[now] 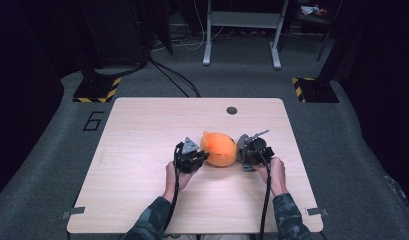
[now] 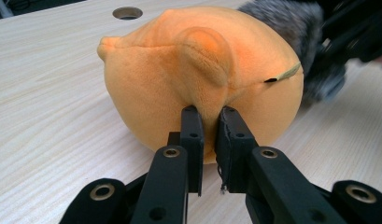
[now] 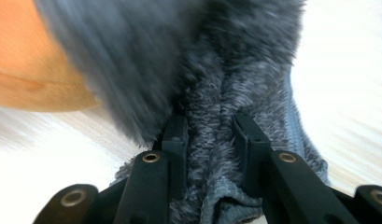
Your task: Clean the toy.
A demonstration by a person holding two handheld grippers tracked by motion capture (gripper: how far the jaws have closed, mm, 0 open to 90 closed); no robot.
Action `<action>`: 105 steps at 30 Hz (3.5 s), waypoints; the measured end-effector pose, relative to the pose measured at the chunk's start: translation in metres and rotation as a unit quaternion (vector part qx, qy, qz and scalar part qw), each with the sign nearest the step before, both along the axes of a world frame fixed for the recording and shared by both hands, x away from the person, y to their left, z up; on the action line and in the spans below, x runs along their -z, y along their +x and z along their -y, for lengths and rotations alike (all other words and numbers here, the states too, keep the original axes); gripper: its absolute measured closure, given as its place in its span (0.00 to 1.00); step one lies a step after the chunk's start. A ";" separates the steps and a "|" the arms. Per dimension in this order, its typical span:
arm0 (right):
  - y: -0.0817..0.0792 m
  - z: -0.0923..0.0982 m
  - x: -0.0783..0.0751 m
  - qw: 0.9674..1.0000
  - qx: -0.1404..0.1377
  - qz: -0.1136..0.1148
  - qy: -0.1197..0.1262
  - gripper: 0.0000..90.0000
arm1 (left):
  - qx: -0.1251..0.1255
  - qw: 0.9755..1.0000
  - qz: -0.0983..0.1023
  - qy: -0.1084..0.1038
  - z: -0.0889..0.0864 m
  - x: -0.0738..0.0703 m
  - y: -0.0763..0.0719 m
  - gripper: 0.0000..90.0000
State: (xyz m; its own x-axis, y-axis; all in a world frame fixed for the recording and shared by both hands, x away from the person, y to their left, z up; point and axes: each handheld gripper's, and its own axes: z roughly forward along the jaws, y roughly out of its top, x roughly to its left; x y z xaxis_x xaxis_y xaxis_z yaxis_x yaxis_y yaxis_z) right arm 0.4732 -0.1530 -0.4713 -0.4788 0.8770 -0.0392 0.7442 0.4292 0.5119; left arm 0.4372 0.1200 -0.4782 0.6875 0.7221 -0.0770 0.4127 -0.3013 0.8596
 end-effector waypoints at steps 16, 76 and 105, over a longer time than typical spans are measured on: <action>-0.006 -0.036 -0.042 0.997 -0.050 0.060 0.024 0.77 | -0.001 1.000 0.001 0.000 -0.002 0.001 0.001 0.88; -0.023 -0.064 -0.059 0.991 -0.083 0.108 0.010 0.77 | -0.007 1.000 -0.026 -0.006 0.005 -0.004 0.001 0.90; 0.001 -0.005 -0.020 0.999 0.005 0.043 0.023 0.77 | -0.002 1.000 -0.016 -0.007 0.001 -0.001 0.001 0.90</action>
